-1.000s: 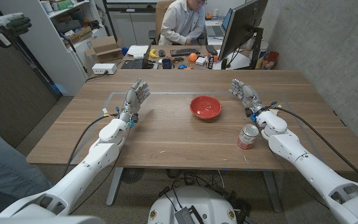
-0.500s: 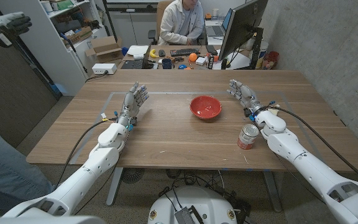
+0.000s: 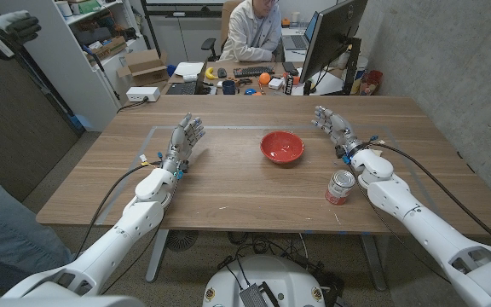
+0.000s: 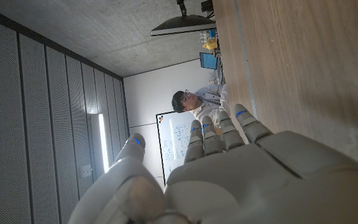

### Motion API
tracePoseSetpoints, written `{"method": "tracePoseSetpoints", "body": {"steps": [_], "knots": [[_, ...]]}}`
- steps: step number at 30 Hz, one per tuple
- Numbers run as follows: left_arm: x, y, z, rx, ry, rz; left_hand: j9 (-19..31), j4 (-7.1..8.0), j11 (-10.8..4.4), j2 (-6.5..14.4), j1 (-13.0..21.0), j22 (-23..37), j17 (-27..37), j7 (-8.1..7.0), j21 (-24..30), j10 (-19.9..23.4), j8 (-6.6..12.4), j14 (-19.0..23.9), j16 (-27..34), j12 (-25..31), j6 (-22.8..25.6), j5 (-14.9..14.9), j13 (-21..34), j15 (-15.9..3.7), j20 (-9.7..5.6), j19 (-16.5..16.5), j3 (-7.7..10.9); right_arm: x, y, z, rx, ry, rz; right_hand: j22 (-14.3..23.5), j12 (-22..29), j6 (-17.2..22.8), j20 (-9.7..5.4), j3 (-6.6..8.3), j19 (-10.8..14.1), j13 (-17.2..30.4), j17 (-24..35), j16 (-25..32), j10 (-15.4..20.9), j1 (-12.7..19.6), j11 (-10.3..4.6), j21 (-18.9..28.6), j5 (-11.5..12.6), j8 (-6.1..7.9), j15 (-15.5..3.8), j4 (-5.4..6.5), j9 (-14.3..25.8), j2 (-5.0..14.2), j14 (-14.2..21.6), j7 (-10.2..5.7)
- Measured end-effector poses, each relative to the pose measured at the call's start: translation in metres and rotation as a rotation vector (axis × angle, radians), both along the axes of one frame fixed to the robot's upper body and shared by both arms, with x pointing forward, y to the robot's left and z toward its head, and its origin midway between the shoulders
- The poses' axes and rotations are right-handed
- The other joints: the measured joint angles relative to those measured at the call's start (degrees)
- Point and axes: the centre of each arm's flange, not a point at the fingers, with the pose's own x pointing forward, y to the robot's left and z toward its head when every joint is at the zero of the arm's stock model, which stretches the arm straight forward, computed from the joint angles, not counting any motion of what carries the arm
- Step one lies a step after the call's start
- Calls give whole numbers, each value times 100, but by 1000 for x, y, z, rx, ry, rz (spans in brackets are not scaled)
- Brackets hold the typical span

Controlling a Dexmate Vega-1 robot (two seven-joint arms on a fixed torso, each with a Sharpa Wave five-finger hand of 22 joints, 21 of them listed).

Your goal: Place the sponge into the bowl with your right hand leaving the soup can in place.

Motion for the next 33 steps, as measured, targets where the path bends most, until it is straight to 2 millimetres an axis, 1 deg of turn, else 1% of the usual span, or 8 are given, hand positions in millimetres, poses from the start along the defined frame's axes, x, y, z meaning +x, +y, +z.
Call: {"method": "tracePoseSetpoints", "body": {"steps": [10,12,18,20,22,25,31,33], "knots": [[-2,0,7,23,-4,10,0,0,0,0,0,-1,0,0,0,0,0,0,0,0,0,0,0,0,0,0,0,-9,-7,9,-50,-23,-24,0,0,20,32,-25,32,0,1,0,51,1,9,-22,0,0,21,-25,0,-2,21,21],[-2,0,8,28,-1,14,-1,0,0,0,0,-1,0,0,0,0,0,0,0,0,0,0,0,0,30,-31,0,-12,-10,11,-70,-27,-32,0,0,20,32,-25,32,0,1,0,51,22,9,-21,0,0,0,-25,0,-22,43,21],[-2,0,9,40,5,20,-1,0,0,0,0,-1,-1,0,0,0,0,0,0,0,0,0,-1,0,30,-30,0,-18,-17,11,-105,-29,-59,0,0,51,32,-41,31,0,-27,0,51,22,9,-21,0,0,-9,-41,-1,-22,51,-11],[-2,0,9,41,7,21,-1,0,0,0,0,-1,-1,0,0,0,0,0,0,0,0,0,-1,0,30,-30,0,-18,-18,11,-110,-31,-65,0,1,57,32,-49,31,-1,-27,16,88,54,19,-21,0,12,-5,-48,-1,-54,129,-16],[-2,0,8,44,11,20,-1,0,0,0,0,-1,-1,0,0,0,0,0,0,0,0,0,-1,0,29,-30,0,-21,-22,11,-122,-41,-82,-1,44,104,32,-25,31,-1,-27,44,145,54,-23,-44,0,44,-30,-72,-1,-54,193,-63],[-1,-1,6,46,16,21,-1,0,0,0,0,-1,-1,0,0,-1,0,0,0,0,0,0,-1,0,29,-30,0,-25,-26,12,-140,-55,-105,-1,44,146,32,-25,31,-1,-32,44,178,89,-16,-44,0,44,-51,-72,-1,-29,215,-106],[-1,0,3,46,22,22,-1,0,0,0,0,-1,-1,-20,0,-1,0,0,0,0,20,0,-1,0,29,-30,0,-33,-33,14,-193,-79,-150,-1,45,195,57,6,57,-1,-73,88,247,189,-43,-66,22,44,-91,-170,-1,-53,318,-155],[-1,0,2,47,23,22,-1,0,0,0,0,-1,-1,-20,0,-1,0,0,0,0,20,0,-1,0,29,-30,-1,-36,-38,12,-211,-82,-169,-1,69,225,72,32,72,-1,-80,88,286,263,-22,-66,22,44,-94,-208,-1,-67,400,-185]]}}
